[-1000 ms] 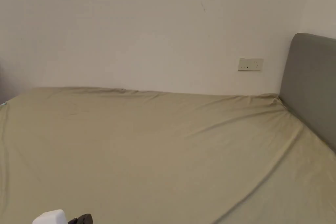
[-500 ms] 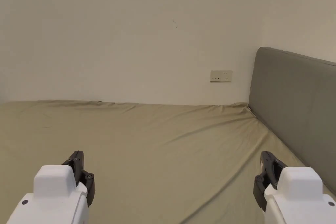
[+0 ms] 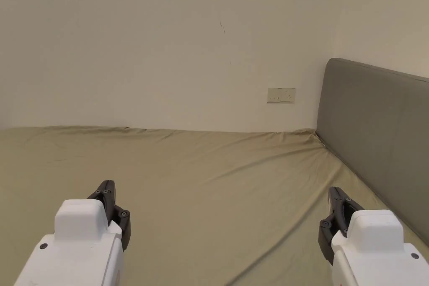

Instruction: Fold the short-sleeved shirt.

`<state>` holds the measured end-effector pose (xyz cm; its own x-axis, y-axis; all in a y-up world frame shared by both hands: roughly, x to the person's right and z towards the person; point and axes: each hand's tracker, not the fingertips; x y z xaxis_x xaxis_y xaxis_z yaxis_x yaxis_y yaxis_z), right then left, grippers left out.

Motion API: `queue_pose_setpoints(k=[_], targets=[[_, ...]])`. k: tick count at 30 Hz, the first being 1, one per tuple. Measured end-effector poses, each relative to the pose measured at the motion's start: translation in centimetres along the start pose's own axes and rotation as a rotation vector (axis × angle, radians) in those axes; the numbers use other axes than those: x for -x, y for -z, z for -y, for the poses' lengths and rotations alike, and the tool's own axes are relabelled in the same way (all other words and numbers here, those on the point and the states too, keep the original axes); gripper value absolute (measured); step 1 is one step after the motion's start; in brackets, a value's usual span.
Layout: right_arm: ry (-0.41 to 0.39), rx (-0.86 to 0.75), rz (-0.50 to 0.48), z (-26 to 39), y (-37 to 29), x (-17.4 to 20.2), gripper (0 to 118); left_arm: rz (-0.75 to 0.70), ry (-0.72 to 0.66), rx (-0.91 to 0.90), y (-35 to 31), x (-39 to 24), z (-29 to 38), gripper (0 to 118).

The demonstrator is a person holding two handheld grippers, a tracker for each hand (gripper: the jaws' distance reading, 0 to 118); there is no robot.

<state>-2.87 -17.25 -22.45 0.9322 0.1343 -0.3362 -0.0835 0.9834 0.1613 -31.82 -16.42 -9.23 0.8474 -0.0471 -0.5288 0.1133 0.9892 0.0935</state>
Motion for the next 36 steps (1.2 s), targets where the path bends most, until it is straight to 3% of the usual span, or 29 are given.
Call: queue_pose_setpoints(k=[36], targets=[[-0.014,0.003,-0.032,-0.39,0.03,1.00,1,0.013,-0.014,0.007,0.06,-0.06,0.48,0]])
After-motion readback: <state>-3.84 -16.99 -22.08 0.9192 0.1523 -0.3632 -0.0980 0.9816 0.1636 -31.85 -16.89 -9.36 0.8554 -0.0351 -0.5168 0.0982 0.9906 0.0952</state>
